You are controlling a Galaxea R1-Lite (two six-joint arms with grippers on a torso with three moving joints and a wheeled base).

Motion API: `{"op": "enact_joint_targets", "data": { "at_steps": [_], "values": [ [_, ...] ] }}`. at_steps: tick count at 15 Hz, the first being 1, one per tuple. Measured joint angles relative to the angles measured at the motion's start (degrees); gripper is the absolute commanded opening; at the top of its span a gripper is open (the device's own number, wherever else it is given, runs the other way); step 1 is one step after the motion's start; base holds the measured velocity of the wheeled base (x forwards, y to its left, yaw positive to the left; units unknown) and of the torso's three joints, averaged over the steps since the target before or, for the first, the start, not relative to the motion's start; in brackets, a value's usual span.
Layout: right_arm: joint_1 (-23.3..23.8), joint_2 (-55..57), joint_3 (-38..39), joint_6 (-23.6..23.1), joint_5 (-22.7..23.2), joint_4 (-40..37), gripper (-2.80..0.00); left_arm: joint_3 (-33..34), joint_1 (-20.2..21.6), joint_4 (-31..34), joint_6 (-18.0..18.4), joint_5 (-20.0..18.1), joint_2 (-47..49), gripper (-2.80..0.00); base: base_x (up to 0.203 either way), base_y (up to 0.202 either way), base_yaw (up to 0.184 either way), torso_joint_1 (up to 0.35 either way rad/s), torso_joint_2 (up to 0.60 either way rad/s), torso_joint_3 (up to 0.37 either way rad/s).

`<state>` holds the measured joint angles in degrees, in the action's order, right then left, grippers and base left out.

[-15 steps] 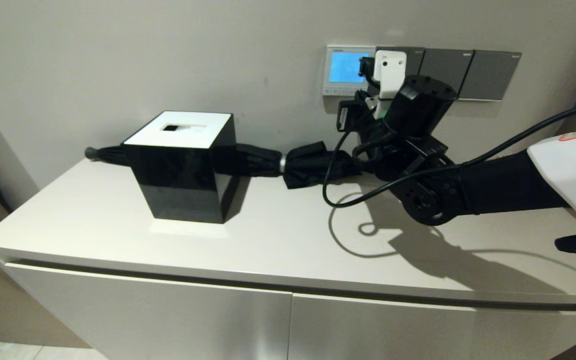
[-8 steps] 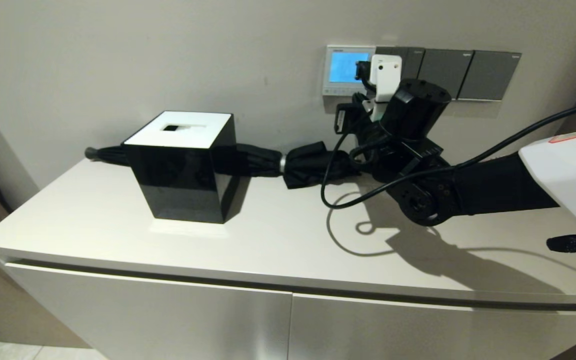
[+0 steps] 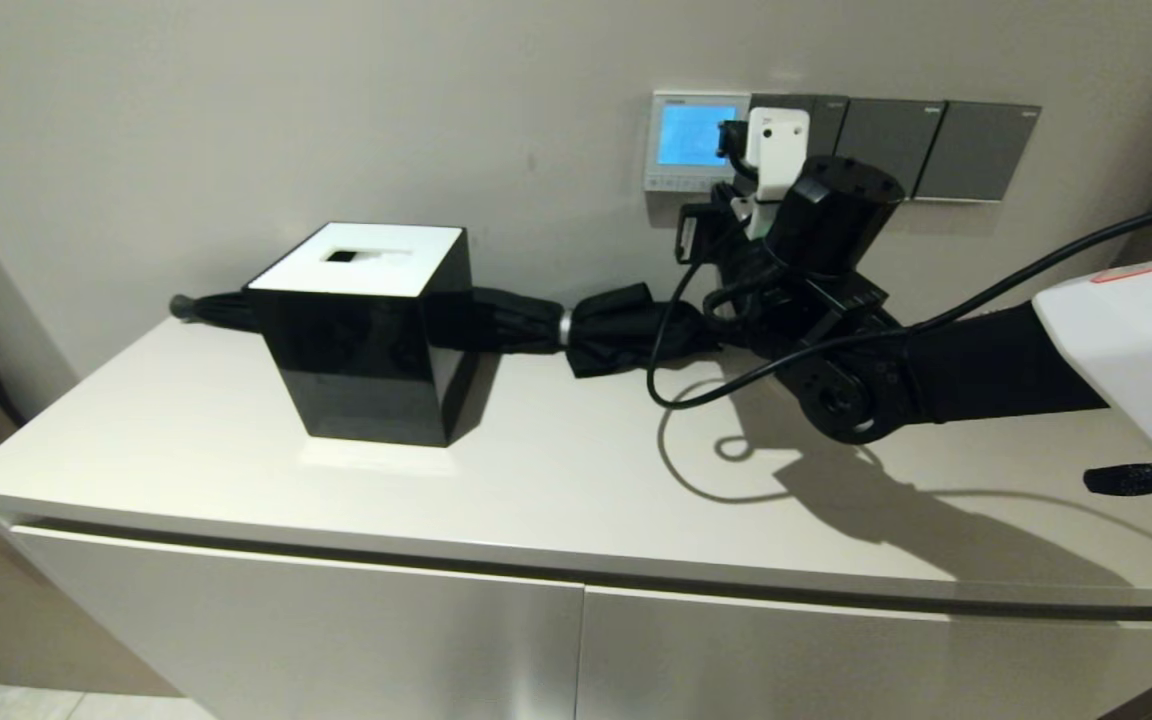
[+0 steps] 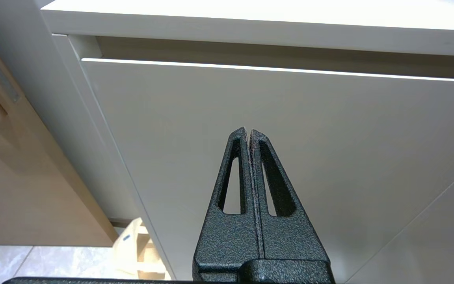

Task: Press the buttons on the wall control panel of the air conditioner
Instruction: Turn on the central air conditioner

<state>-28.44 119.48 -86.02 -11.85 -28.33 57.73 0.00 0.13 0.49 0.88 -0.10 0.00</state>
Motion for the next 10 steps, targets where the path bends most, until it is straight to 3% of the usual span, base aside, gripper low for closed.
{"op": "enact_joint_targets", "data": {
  "at_steps": [10],
  "values": [
    [-1.13, -1.27, 1.43, 0.0, -0.11, 0.06, -2.8, 0.0, 0.0, 0.0, 0.0, 0.02, 0.0, -2.8, 0.0, 0.0, 0.0, 0.0, 0.0, 0.0]
  ]
}}
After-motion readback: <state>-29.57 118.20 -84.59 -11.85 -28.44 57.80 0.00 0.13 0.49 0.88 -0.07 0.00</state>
